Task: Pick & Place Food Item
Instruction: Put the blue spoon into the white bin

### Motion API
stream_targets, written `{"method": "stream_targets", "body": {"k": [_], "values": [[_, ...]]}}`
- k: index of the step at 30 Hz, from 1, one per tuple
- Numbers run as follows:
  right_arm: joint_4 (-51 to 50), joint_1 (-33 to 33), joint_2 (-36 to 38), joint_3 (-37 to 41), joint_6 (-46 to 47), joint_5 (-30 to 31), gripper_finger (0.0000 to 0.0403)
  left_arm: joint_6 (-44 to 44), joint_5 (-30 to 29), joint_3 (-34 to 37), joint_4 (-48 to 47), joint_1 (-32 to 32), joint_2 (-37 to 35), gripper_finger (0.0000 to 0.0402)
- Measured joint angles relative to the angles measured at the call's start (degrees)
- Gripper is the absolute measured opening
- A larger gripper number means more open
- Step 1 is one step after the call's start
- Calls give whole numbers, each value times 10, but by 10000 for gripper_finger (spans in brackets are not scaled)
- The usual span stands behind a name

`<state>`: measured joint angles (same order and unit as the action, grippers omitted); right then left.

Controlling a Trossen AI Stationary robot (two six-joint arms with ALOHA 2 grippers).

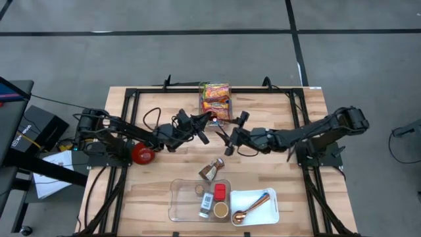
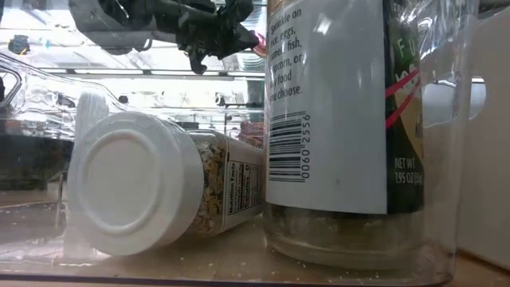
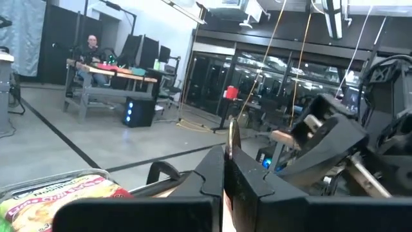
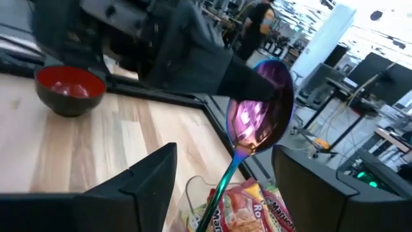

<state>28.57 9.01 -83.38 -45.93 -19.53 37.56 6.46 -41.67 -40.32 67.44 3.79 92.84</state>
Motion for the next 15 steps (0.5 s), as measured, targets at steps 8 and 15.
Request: {"method": "stream_targets", "body": {"k": [8, 15], "values": [[-15, -20, -22, -11, 40, 0, 248, -2, 0, 0, 0, 0, 0, 0], [-48, -40, -17, -11, 80, -1, 205, -2, -1, 0, 1, 0, 0, 0]]}}
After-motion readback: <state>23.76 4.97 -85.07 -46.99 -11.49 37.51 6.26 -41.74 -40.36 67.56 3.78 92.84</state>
